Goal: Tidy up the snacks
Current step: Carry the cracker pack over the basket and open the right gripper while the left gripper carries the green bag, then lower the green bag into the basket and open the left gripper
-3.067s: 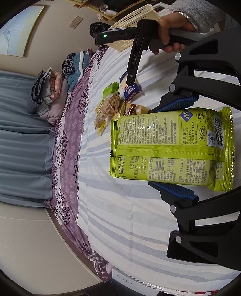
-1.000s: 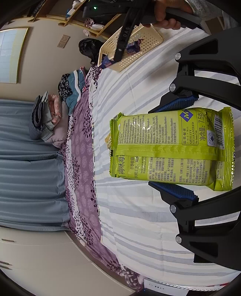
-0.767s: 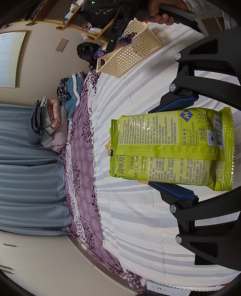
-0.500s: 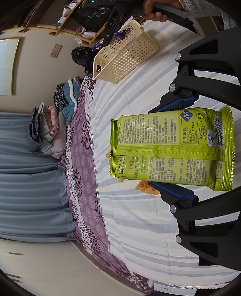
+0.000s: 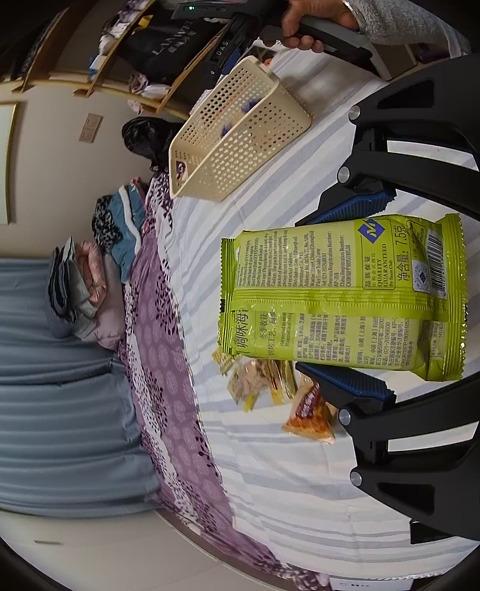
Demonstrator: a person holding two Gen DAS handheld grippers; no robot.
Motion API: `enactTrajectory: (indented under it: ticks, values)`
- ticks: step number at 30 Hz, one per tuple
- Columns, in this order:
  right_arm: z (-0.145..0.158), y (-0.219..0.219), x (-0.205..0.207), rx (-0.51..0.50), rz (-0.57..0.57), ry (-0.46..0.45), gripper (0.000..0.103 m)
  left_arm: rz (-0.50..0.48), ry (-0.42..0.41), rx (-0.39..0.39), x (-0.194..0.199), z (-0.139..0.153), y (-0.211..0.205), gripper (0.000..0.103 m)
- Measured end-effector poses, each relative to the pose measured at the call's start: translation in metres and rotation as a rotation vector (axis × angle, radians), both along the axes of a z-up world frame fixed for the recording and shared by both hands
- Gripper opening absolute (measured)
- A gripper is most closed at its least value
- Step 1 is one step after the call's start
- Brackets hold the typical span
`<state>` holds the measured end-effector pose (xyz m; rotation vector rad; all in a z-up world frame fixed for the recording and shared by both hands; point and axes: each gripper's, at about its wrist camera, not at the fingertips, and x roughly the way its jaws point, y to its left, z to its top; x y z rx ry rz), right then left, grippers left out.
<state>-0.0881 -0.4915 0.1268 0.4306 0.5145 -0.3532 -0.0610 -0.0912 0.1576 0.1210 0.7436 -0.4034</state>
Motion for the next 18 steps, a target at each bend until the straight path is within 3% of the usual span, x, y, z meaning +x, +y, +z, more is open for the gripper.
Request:
enactTrajectory:
  ticks: [5,18]
  values:
    - [-0.009,-0.009,-0.015,0.023,-0.030,-0.010,0.063,-0.071,-0.009,0.018,0.002,0.004,-0.032,0.069]
    - [-0.013,-0.038,-0.060,0.046,-0.139,-0.061,0.065,-0.252,-0.014,-0.036,0.027,0.020,-0.139,0.069]
